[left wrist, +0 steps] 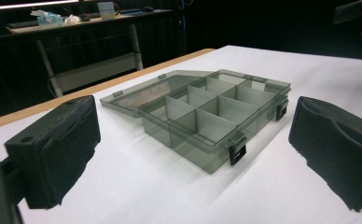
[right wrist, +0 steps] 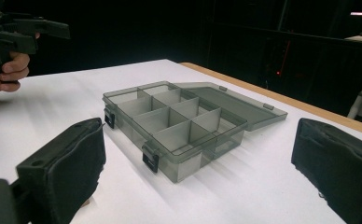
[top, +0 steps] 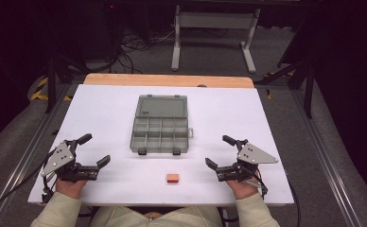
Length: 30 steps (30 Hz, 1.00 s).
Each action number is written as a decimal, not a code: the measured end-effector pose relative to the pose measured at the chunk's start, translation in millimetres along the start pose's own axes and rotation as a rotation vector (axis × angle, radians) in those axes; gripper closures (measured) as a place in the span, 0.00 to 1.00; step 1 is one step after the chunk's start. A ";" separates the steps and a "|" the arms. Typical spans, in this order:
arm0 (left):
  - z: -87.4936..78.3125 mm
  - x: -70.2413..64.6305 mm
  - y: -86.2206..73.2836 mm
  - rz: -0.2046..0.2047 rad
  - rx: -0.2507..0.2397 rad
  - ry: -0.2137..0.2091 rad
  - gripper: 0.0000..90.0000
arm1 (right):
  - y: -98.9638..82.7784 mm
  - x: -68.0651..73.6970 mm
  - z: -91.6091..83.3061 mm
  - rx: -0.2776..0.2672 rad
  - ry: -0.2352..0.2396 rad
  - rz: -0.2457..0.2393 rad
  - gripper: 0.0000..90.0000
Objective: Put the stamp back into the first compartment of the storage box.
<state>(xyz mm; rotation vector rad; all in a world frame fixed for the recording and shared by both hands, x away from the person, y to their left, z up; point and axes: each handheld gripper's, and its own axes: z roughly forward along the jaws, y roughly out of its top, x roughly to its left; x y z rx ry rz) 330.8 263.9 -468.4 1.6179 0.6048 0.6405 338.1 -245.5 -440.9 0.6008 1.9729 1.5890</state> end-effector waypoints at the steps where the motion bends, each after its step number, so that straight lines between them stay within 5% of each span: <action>1: -0.8 0.4 0.3 -0.007 -0.006 0.000 0.00 | -0.2 0.2 0.0 0.000 0.001 0.001 0.04; 10: -3.8 1.8 -0.6 -0.012 -0.037 0.031 0.01 | -1.3 0.4 1.5 0.004 0.004 0.005 0.04; 16: -3.5 3.9 -0.9 -0.028 -0.062 0.015 0.01 | -1.5 1.0 1.5 0.002 0.005 0.002 0.05; 18: 1.0 4.7 -0.7 -0.070 0.002 -0.021 0.01 | -1.7 0.9 1.1 -0.001 0.003 0.002 0.05; 21: 3.0 4.4 -1.0 -0.078 0.024 -0.023 0.00 | -2.7 0.7 1.2 -0.001 0.000 0.004 0.05; 25: 3.3 4.3 2.8 -0.073 0.012 -0.022 0.00 | -3.0 0.5 0.9 -0.003 0.000 0.004 0.05; 30: 10.8 -1.4 13.2 -0.038 0.053 -0.032 0.00 | -3.4 0.4 0.7 -0.005 -0.002 0.008 0.05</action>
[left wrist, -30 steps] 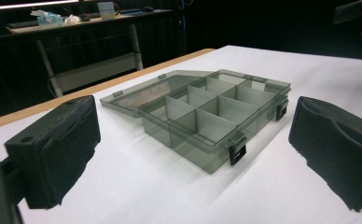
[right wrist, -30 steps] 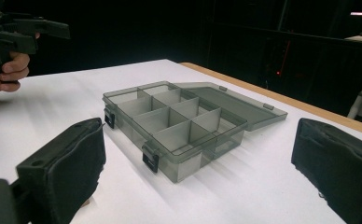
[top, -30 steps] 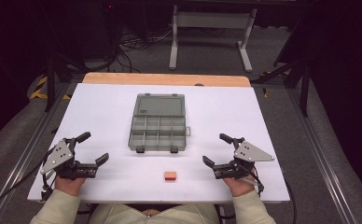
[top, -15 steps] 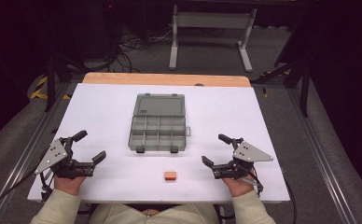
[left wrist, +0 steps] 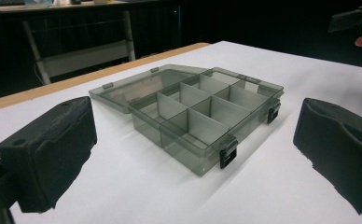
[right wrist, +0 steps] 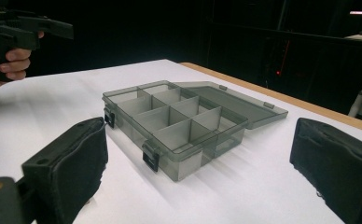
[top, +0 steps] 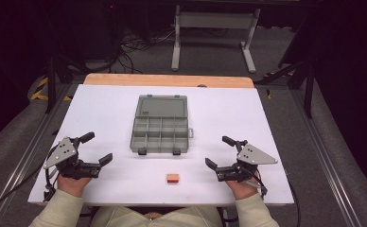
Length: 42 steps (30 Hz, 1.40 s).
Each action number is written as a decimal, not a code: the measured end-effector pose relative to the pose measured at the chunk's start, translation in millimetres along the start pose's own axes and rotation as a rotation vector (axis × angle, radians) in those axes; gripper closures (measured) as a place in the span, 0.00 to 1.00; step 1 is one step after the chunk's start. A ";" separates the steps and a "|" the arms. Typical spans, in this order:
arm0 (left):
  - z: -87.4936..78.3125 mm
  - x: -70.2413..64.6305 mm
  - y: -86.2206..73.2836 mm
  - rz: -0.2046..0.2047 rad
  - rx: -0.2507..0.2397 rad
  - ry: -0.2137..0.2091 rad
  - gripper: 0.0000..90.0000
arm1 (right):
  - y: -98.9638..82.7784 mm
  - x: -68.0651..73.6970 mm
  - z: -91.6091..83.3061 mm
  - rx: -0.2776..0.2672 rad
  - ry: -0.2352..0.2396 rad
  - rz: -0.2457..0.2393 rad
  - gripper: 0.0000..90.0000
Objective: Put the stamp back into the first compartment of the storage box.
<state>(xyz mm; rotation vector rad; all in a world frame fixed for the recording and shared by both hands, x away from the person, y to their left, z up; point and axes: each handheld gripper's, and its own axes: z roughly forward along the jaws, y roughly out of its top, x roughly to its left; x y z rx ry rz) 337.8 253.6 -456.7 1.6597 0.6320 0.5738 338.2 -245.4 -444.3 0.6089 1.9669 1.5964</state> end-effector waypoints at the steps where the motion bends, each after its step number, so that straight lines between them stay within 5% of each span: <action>1: 1.5 -0.7 1.5 -0.001 -0.002 -0.004 0.00 | -0.1 0.0 0.4 0.003 0.000 -0.001 0.05; 20: 58.0 -23.0 44.0 0.023 0.001 -0.186 0.01 | -1.3 -2.0 4.0 0.010 0.008 0.013 0.05; 42: 100.5 -43.6 55.4 0.059 0.044 -0.355 0.06 | -3.0 -2.3 3.6 0.015 0.015 0.015 0.05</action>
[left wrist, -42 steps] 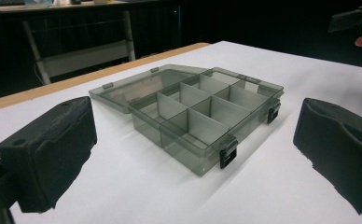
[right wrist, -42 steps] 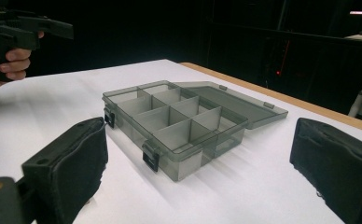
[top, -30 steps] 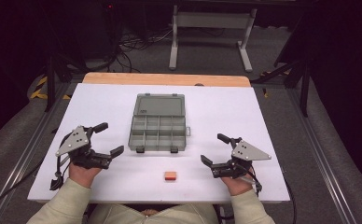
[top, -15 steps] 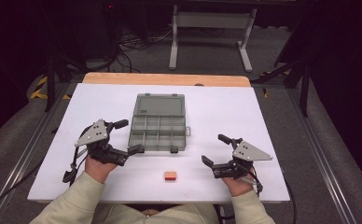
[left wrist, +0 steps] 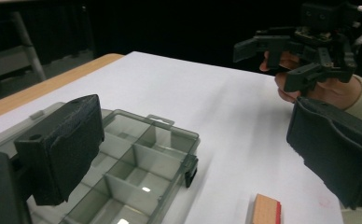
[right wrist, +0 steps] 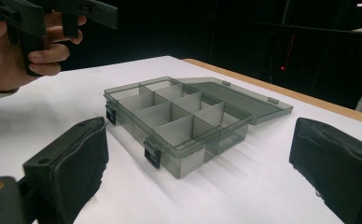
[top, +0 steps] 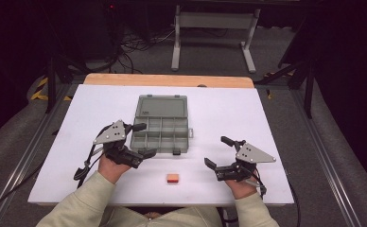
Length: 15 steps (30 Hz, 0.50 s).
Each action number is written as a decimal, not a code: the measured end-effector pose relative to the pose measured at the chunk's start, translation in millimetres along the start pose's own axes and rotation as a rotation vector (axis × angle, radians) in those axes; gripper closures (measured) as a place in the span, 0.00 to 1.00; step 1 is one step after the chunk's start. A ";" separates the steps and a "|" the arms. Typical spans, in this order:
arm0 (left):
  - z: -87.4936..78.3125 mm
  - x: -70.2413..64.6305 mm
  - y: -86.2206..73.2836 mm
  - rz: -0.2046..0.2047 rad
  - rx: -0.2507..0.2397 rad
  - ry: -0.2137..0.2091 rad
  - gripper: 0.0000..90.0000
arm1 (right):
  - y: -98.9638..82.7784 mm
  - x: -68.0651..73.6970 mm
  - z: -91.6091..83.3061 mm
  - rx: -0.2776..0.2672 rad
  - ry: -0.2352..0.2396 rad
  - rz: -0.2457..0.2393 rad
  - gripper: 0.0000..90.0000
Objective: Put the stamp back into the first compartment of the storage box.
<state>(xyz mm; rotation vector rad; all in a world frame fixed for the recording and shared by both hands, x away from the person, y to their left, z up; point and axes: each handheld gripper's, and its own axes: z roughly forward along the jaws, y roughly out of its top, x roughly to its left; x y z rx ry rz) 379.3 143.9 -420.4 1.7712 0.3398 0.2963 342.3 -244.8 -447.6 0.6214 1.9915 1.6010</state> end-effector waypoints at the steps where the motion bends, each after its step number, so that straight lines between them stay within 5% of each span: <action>1: 2.1 -0.2 0.5 0.003 0.009 -0.010 0.06 | 0.0 0.0 0.0 0.000 0.000 0.000 0.05; 15: 23.5 -4.0 1.7 -0.001 0.033 -0.122 0.12 | -0.2 0.1 0.7 0.002 0.012 0.001 0.05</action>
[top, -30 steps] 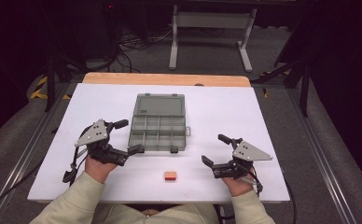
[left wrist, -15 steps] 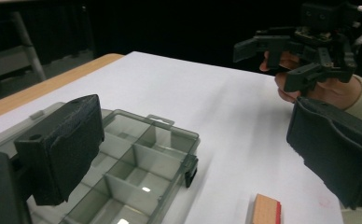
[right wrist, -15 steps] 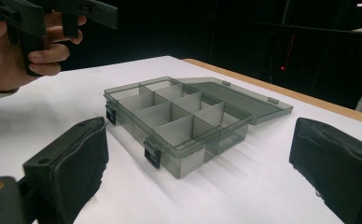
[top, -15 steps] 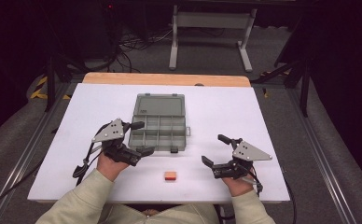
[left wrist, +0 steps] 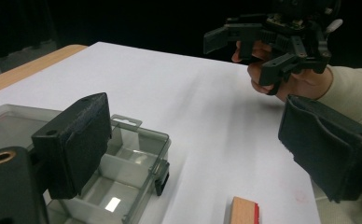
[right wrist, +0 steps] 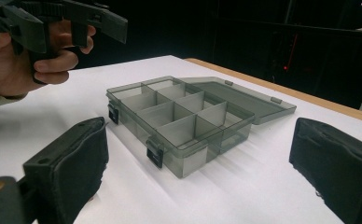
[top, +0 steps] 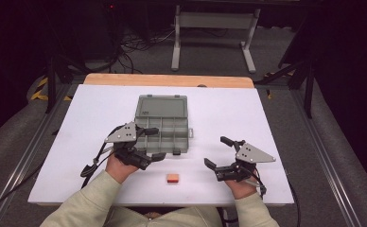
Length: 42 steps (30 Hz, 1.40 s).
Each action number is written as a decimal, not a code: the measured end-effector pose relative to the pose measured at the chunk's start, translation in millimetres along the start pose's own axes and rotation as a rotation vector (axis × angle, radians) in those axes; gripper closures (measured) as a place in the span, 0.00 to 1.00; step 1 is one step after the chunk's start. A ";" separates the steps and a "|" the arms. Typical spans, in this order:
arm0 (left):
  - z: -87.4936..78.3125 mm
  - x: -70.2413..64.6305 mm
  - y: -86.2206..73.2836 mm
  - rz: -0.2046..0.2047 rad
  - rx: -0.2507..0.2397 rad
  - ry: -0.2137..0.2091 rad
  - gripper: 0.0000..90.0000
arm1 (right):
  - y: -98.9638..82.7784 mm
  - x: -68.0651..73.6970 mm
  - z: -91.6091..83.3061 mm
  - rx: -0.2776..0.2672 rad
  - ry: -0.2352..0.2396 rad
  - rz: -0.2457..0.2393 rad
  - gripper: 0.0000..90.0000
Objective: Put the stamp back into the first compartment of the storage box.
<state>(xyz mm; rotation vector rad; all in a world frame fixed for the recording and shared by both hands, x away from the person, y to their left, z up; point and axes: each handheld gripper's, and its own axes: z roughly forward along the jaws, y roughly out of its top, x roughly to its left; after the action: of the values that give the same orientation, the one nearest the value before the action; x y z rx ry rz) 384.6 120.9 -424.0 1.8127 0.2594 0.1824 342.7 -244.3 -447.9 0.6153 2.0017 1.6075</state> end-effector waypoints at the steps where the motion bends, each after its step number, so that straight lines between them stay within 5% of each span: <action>1: 1.6 0.0 0.1 0.003 0.002 -0.009 0.13 | 0.0 0.0 0.1 0.001 0.001 0.000 0.05; 7: 10.0 -0.4 0.0 0.010 0.042 -0.093 0.15 | -0.2 0.0 0.2 0.000 0.005 0.003 0.05; 19: 20.8 -2.6 1.5 0.057 0.217 -0.164 0.15 | -0.4 0.2 0.8 0.001 0.015 0.010 0.06; 29: 32.0 -10.4 2.7 0.114 0.404 -0.172 0.14 | -0.6 0.3 1.3 0.001 0.022 0.011 0.06; 42: 46.5 -21.4 5.0 0.154 0.579 -0.163 0.16 | -0.9 0.2 1.8 0.002 0.030 0.015 0.06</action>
<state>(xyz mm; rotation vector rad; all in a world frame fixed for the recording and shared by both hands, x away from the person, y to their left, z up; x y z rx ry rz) 376.5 70.5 -430.7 2.4105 0.0555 0.0680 343.6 -242.9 -449.2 0.6113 2.0246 1.6326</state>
